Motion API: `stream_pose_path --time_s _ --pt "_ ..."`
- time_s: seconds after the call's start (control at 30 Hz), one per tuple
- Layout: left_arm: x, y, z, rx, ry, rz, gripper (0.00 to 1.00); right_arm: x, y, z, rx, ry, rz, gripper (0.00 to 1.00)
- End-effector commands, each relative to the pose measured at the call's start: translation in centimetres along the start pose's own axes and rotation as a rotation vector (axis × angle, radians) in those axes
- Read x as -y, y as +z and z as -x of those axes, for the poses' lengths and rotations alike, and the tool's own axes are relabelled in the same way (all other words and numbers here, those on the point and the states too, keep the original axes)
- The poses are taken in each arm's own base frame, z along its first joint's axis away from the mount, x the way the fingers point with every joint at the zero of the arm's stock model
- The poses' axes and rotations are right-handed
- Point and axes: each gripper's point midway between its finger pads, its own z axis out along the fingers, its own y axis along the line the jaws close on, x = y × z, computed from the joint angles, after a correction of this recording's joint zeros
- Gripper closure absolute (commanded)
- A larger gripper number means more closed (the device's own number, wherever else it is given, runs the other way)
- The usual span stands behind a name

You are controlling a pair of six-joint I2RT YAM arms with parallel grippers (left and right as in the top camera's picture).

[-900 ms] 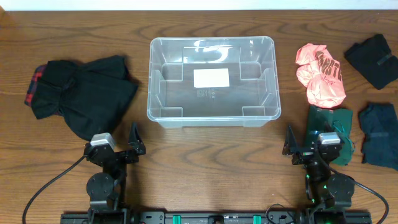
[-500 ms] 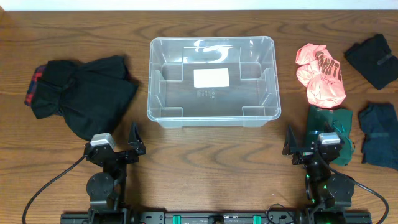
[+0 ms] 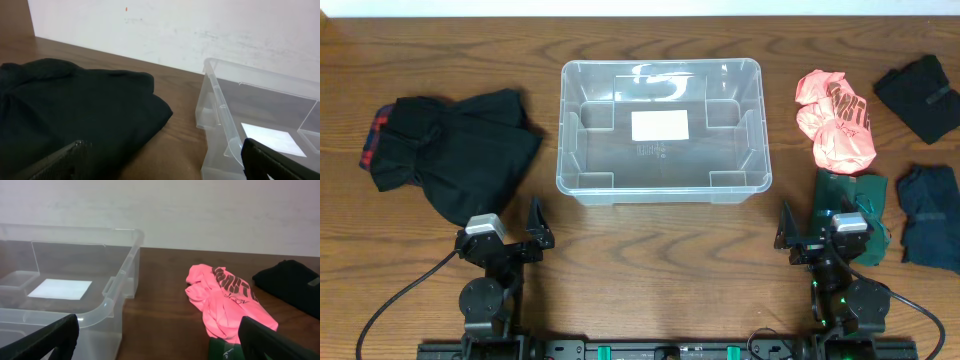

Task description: Pack container

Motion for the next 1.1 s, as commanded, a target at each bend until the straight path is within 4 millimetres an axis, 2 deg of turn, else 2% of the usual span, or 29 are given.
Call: stream_pose_path --time_s 0.0,0.2,0.27,0.4,0.6,0.83,0.97,1.07 --pt "-0.6 0.1 -1.7 -0.05 0.019 0.02 0.02 -0.1 0.0 0.0 0.0 0.01 0.003 0.01" --pt "-0.5 0.1 -1.7 -0.049 0.005 0.015 0.02 -0.1 0.0 0.0 0.0 0.01 0.003 0.01" --pt "0.5 0.1 -1.6 -0.049 -0.004 -0.037 0.02 -0.1 0.0 0.0 0.0 0.01 0.003 0.01" --pt "1.6 -0.1 0.0 -0.027 -0.006 -0.089 0.02 -0.1 0.0 0.0 0.0 0.01 0.003 0.01" --pt "1.7 0.3 2.2 -0.138 0.042 -0.05 0.02 -0.1 0.0 -0.1 0.0 0.01 0.003 0.01" --pt "1.9 3.9 6.8 -0.34 0.011 0.028 0.02 -0.1 0.0 -0.1 0.0 0.01 0.003 0.01" --pt "0.7 6.3 9.4 -0.442 -0.062 0.116 0.02 -0.1 0.0 0.0 0.0 0.01 0.003 0.01" --pt "-0.4 8.3 12.0 -0.444 -0.076 0.157 0.02 -0.1 0.0 0.0 0.0 0.01 0.003 0.01"
